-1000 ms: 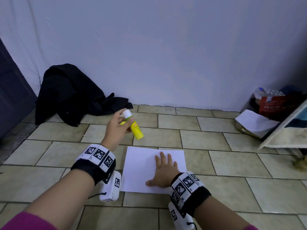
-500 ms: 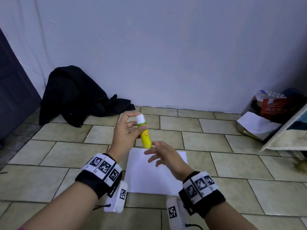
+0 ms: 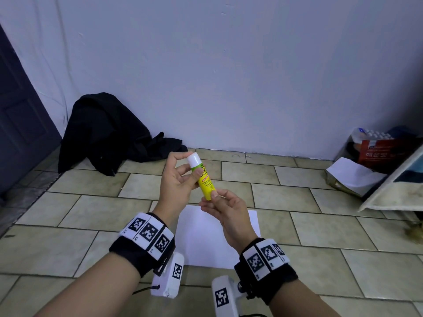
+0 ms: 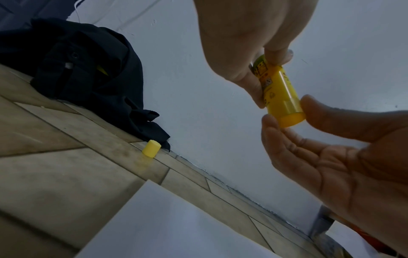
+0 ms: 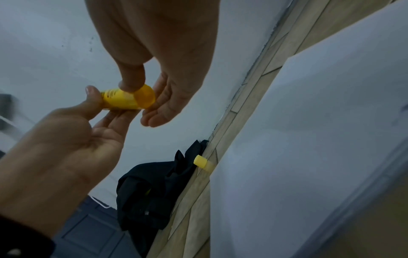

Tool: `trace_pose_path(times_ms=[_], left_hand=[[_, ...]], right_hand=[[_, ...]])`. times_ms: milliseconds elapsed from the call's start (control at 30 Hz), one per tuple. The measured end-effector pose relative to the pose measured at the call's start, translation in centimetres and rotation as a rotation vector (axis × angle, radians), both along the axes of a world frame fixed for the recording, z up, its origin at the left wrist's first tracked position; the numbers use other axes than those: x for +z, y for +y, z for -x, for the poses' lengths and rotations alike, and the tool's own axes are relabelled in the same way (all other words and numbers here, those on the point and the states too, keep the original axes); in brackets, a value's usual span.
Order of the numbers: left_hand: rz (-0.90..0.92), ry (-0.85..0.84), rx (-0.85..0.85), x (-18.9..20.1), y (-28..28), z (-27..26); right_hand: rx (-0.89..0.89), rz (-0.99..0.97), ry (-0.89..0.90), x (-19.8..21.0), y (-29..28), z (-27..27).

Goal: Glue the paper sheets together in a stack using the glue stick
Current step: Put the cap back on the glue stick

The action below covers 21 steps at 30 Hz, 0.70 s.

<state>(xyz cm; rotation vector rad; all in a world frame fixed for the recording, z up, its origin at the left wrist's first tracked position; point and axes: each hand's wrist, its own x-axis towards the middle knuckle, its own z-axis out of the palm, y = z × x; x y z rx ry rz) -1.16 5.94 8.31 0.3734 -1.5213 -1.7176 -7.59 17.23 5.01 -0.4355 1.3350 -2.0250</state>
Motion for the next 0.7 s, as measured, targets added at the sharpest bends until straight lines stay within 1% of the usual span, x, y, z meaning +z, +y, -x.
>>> trace_pose_path(times_ms=[133,200,233,267,333,367,433,467,567,700], left_hand=[[-0.015,0.011,-0.001,0.22,0.28,-0.01],[-0.016,0.015,0.002,0.33,0.47,-0.02],[-0.014,0.018,0.001,0.37,0.49,-0.01],[-0.008,0.020,-0.002,0.40,0.50,-0.02],[0.011,0.018,-0.011,0.40,0.50,-0.08],[0.021,0.013,-0.016,0.39,0.51,-0.13],[0.028,0.006,-0.021,0.40,0.61,-0.27],[0.023,0.009,-0.018,0.40,0.67,-0.34],[-0.014,0.023,0.002,0.28,0.65,-0.39],[-0.038,0.024,0.012,0.13,0.52,-0.51]], right_hand=[[-0.138,0.006,0.130,-0.17,-0.15,-0.16],[-0.165,0.020,0.147,-0.20,-0.20,-0.27],[-0.153,0.039,0.110,-0.27,-0.28,-0.32],[-0.109,0.058,0.030,-0.23,-0.26,-0.29],[0.014,0.061,-0.141,0.19,0.00,-0.27],[0.067,0.044,-0.176,0.25,0.18,-0.22],[0.096,0.037,-0.159,0.26,0.34,-0.02],[0.080,0.048,-0.137,0.23,0.39,-0.10],[-0.004,0.093,-0.078,-0.01,0.29,-0.11],[-0.121,0.028,0.086,-0.36,0.13,-0.19]])
